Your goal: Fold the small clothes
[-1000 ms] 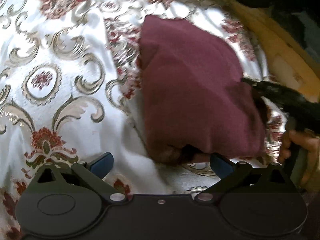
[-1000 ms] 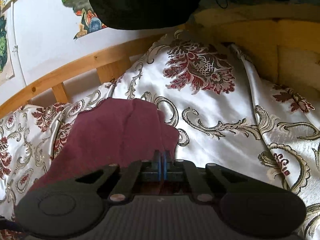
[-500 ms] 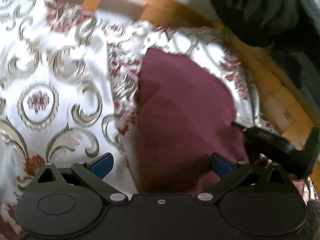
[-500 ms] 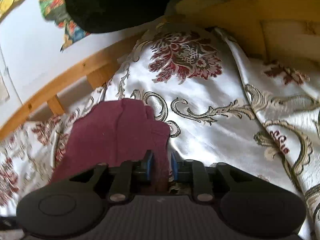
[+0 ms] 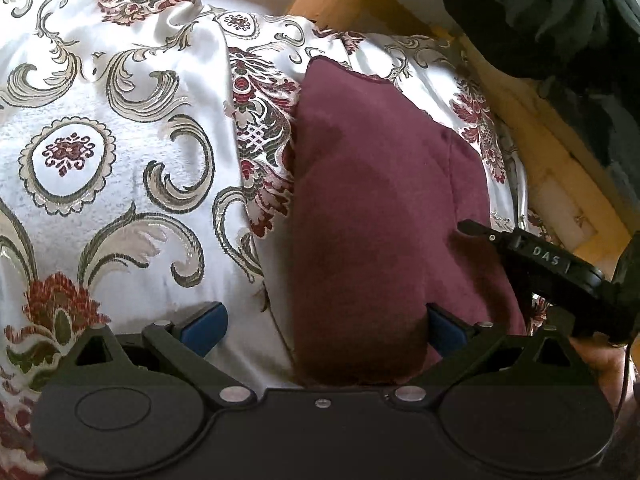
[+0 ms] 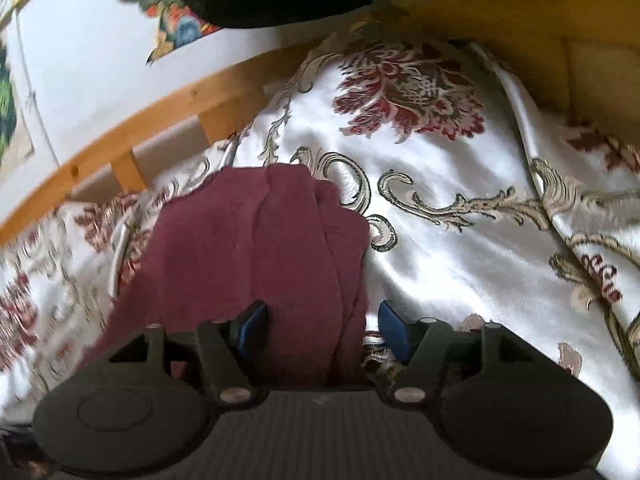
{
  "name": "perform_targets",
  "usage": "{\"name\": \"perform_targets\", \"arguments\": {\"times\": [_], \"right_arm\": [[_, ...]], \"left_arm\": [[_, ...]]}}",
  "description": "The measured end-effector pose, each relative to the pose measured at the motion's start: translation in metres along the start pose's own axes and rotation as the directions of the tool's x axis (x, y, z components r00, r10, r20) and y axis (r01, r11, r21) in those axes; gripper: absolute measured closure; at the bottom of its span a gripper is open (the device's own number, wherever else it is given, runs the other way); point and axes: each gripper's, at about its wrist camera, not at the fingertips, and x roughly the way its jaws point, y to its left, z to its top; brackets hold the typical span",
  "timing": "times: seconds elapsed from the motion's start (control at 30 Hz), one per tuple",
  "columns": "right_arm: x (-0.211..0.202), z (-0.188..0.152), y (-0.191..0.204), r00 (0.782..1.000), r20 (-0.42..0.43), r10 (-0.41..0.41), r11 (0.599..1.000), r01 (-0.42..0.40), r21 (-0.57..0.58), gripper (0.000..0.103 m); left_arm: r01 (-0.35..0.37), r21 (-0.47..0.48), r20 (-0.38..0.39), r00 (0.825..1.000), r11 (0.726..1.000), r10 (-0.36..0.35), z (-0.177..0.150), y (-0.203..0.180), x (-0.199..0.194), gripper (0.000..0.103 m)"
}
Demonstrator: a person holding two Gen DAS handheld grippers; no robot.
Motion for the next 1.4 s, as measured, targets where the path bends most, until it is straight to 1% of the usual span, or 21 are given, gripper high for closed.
{"name": "perform_targets", "arguments": {"times": [0.3,0.43,0.5,0.67,0.73,0.8,0.83,0.87,0.9,0.93,0.97,1.03,1.07,1.1,1.13,1.17,1.2,1.23,1.3,1.37,1.4], "right_arm": [[0.0,-0.002,-0.002,1.0,0.007,0.01,1.0,-0.01,0.007,0.036],[-0.001,-0.002,-0.001,1.0,0.008,0.005,1.0,-0.005,0.001,0.039],[-0.002,-0.003,-0.002,1.0,0.011,0.018,1.0,-0.018,0.01,0.041],[-0.001,-0.002,-0.013,0.996,0.054,0.077,0.994,-0.081,0.072,0.038],[0.001,0.0,-0.016,0.993,0.071,0.095,0.991,-0.101,0.086,0.038],[0.003,0.0,-0.016,0.991,0.082,0.106,0.989,-0.113,0.092,0.04],[0.005,0.0,-0.016,0.991,0.082,0.109,0.989,-0.117,0.092,0.043],[0.007,-0.001,-0.015,0.991,0.076,0.107,0.989,-0.114,0.092,0.044],[0.009,-0.001,-0.015,0.992,0.07,0.106,0.989,-0.112,0.092,0.046],[0.01,-0.001,-0.015,0.992,0.066,0.107,0.989,-0.113,0.095,0.047],[0.01,-0.002,-0.015,0.992,0.063,0.109,0.988,-0.115,0.101,0.048],[0.011,-0.002,-0.017,0.991,0.053,0.122,0.984,-0.128,0.125,0.056],[0.011,-0.002,-0.018,0.99,0.049,0.132,0.98,-0.138,0.147,0.058],[0.011,-0.003,-0.02,0.989,0.047,0.143,0.974,-0.149,0.172,0.064],[0.011,-0.003,-0.022,0.987,0.047,0.155,0.967,-0.161,0.195,0.068],[0.01,-0.003,-0.022,0.986,0.048,0.157,0.965,-0.163,0.204,0.07],[0.009,-0.002,-0.02,0.987,0.053,0.151,0.967,-0.159,0.2,0.075],[0.006,-0.001,-0.016,0.988,0.061,0.144,0.972,-0.153,0.18,0.077],[-0.001,0.0,-0.003,0.989,0.083,0.118,0.986,-0.127,0.109,0.079],[-0.011,0.001,0.014,0.987,0.122,0.104,0.994,-0.108,0.024,0.081],[-0.018,0.002,0.022,0.984,0.143,0.109,0.994,-0.108,-0.014,0.081]], "left_arm": [[0.001,0.006,0.002,1.0,1.0,-0.001,0.0,-0.001,-0.001,0.001],[0.003,0.008,0.006,1.0,1.0,-0.003,-0.002,-0.002,-0.002,0.001],[0.004,0.012,0.01,1.0,1.0,-0.004,-0.002,-0.002,-0.002,0.001],[0.006,-0.005,0.014,1.0,1.0,-0.006,0.001,-0.003,-0.008,0.001],[0.012,0.037,0.047,0.999,0.999,-0.014,0.003,-0.008,-0.014,0.005],[0.001,0.122,0.072,0.997,0.993,-0.01,0.005,-0.018,-0.017,0.007],[0.0,0.153,0.073,0.997,0.988,-0.012,0.006,-0.023,-0.017,0.009],[0.009,0.176,0.061,0.998,0.984,-0.02,0.008,-0.026,-0.015,0.011],[0.019,0.178,0.041,0.999,0.984,-0.027,0.011,-0.028,-0.011,0.011],[0.029,0.162,0.019,0.999,0.986,-0.033,0.013,-0.027,-0.008,0.012],[0.045,0.121,-0.001,0.999,0.992,-0.045,0.016,-0.023,-0.004,0.012],[0.081,0.028,-0.036,0.996,0.996,-0.08,0.02,-0.012,0.004,0.012],[0.094,-0.009,-0.052,0.994,0.996,-0.094,0.021,-0.008,0.007,0.012],[0.106,-0.032,-0.061,0.992,0.994,-0.108,0.021,-0.004,0.01,0.012],[0.117,-0.038,-0.064,0.991,0.992,-0.119,0.022,-0.003,0.012,0.015],[0.128,-0.038,-0.068,0.989,0.991,-0.131,0.022,-0.003,0.012,0.026],[0.148,-0.038,-0.077,0.986,0.988,-0.15,0.022,-0.004,0.012,0.03],[0.141,-0.033,-0.077,0.987,0.99,-0.143,0.023,-0.006,0.011,0.033],[0.123,0.001,-0.075,0.99,0.992,-0.123,0.024,-0.013,0.007,0.039],[0.112,0.048,-0.052,0.993,0.992,-0.11,0.026,-0.019,-0.001,0.05],[0.107,0.083,-0.033,0.994,0.991,-0.105,0.027,-0.024,-0.007,0.05]]}}
